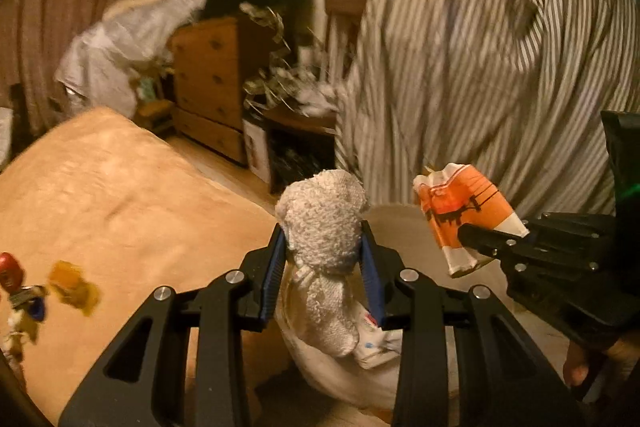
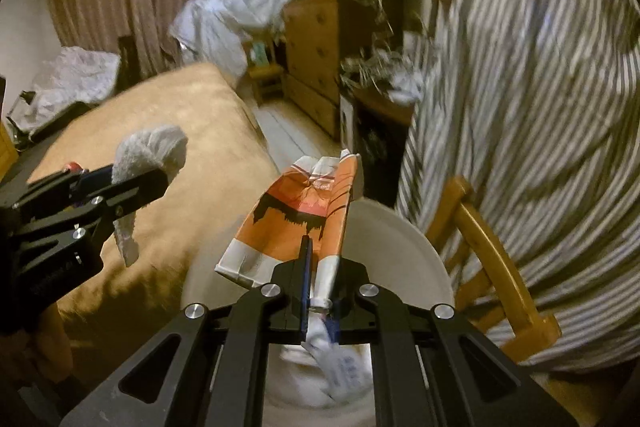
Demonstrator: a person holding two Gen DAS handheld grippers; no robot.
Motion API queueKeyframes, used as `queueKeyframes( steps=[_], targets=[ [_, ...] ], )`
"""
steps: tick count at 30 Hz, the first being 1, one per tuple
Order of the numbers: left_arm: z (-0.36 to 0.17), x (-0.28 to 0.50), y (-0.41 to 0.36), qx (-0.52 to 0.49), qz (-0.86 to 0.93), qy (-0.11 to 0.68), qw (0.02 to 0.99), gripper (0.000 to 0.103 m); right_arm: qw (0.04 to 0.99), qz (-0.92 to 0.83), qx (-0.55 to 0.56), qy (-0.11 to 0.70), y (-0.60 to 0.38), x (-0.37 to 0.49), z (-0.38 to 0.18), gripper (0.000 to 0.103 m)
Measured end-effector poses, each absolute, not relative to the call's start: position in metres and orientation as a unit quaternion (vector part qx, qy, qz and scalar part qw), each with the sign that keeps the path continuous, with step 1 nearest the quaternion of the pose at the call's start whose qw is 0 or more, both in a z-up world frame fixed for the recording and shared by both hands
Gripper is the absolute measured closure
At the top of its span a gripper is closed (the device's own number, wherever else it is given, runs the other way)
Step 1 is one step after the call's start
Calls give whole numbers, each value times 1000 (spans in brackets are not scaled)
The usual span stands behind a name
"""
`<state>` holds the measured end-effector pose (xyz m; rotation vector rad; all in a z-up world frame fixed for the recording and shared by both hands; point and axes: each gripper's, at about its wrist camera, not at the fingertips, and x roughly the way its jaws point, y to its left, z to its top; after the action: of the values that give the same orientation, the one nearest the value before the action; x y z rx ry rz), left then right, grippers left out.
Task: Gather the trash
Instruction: 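Open both grippers over the bucket, dropping the sock and wrapper inside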
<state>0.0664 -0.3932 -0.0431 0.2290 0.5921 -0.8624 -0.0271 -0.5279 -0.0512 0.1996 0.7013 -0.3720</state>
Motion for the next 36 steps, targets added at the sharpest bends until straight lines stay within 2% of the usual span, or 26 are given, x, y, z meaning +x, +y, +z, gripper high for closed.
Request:
queueKeyframes(
  steps=[10, 16, 17, 18, 19, 20, 21, 36],
  targets=[
    [-98, 89, -434, 143, -412, 351, 828, 68, 890, -190, 121, 396, -563, -21, -105, 94],
    [-101, 90, -432, 145, -411, 357, 826, 68, 889, -188, 124, 400, -557, -17, -112, 94],
    [-100, 90, -432, 143, -414, 357, 825, 66, 889, -188, 124, 399, -557, -17, -112, 94],
    [-98, 89, -432, 143, -414, 356, 826, 52, 889, -188, 124, 398, -556, -15, -109, 93],
    [-96, 89, -431, 143, -408, 351, 830, 42, 890, -188, 124, 396, -553, -15, -107, 83],
    [-94, 89, -430, 140, -403, 343, 837, 23, 891, -190, 128, 392, -554, -15, -106, 75],
    [-92, 89, -431, 139, -399, 337, 841, 20, 892, -191, 133, 388, -554, -16, -105, 67],
    [-83, 88, -418, 137, -390, 332, 848, 20, 895, -203, 138, 372, -551, -34, -100, 67]
  ],
)
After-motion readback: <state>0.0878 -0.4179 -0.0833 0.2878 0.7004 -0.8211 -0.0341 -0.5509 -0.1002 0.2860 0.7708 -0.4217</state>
